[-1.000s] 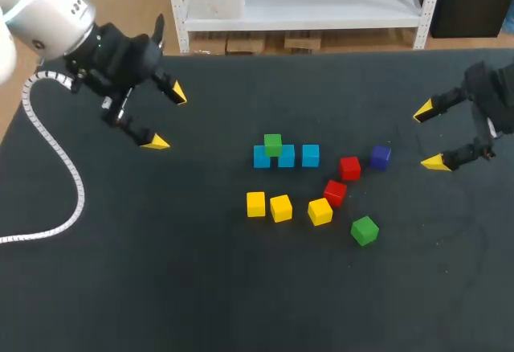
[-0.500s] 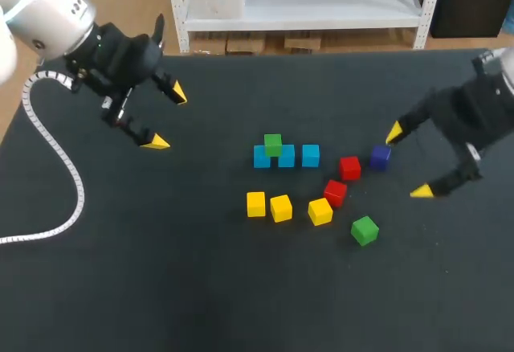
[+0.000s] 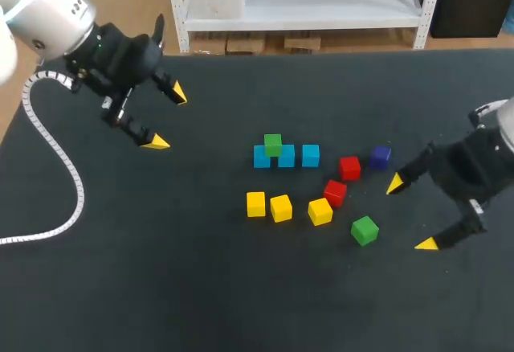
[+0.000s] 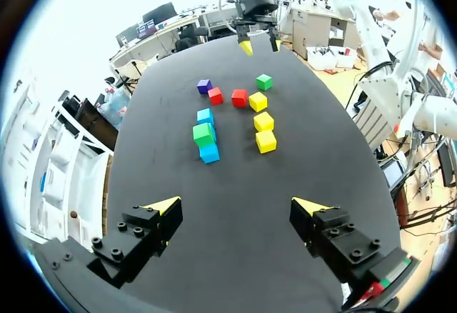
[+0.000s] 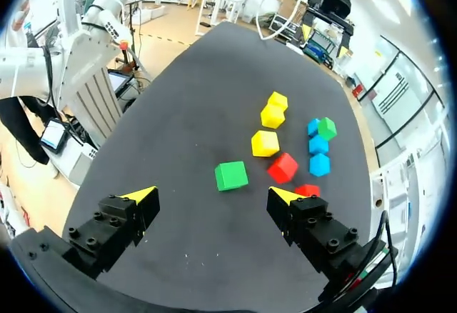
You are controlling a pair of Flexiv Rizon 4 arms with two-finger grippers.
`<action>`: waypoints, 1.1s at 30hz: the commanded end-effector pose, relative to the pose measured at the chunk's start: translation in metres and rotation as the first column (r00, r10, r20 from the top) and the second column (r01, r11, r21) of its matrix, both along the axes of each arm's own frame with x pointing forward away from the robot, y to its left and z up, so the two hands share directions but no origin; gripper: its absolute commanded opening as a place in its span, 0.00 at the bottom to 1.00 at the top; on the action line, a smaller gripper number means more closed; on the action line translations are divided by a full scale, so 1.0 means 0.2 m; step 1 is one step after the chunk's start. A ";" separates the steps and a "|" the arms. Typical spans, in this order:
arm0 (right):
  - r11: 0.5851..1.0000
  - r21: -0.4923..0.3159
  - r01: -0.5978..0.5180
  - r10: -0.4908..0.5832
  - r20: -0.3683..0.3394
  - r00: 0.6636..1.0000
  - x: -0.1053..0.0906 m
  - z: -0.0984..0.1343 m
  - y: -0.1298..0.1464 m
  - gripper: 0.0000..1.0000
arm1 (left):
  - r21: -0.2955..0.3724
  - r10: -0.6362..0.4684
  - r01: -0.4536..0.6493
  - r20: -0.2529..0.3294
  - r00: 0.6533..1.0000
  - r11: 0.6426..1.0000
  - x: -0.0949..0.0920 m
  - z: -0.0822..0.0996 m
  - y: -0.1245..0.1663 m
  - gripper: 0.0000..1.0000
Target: Place the blue cubes, place green cubes on the blue cubes, place the yellow cubes on the green cubes, then place the red cubes on the yellow cubes, and place purple cube on the red cubes.
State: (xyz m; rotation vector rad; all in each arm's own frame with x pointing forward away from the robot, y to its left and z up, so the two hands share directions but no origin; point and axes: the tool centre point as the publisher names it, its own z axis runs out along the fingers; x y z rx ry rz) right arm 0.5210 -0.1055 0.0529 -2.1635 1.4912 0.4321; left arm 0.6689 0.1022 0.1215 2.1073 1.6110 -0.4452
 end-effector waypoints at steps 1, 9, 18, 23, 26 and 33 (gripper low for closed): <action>0.999 0.028 -0.039 0.040 -0.032 0.999 0.09 -0.10 0.08 1.00 | -0.001 -0.002 0.002 0.001 1.000 1.000 0.00 0.00 0.00 1.00; 0.995 0.006 -0.103 0.103 -0.058 0.993 0.14 -0.18 0.18 1.00 | -0.001 -0.002 0.002 0.001 1.000 1.000 0.00 0.00 0.00 1.00; 0.992 -0.019 -0.123 0.121 -0.072 0.990 0.15 -0.23 0.20 1.00 | -0.001 -0.002 0.002 0.001 1.000 1.000 0.00 0.00 0.00 1.00; 0.992 -0.031 -0.124 0.122 -0.076 0.990 0.14 -0.24 0.20 1.00 | -0.001 -0.002 0.002 0.001 1.000 1.000 0.00 0.00 0.00 1.00; 0.993 -0.030 -0.117 0.115 -0.078 0.990 0.14 -0.25 0.20 1.00 | -0.001 -0.002 0.002 0.001 1.000 1.000 0.00 0.00 0.00 1.00; 0.993 -0.032 -0.116 0.113 -0.087 0.990 0.14 -0.26 0.20 0.88 | -0.001 -0.002 0.002 0.001 1.000 1.000 0.00 0.00 0.00 1.00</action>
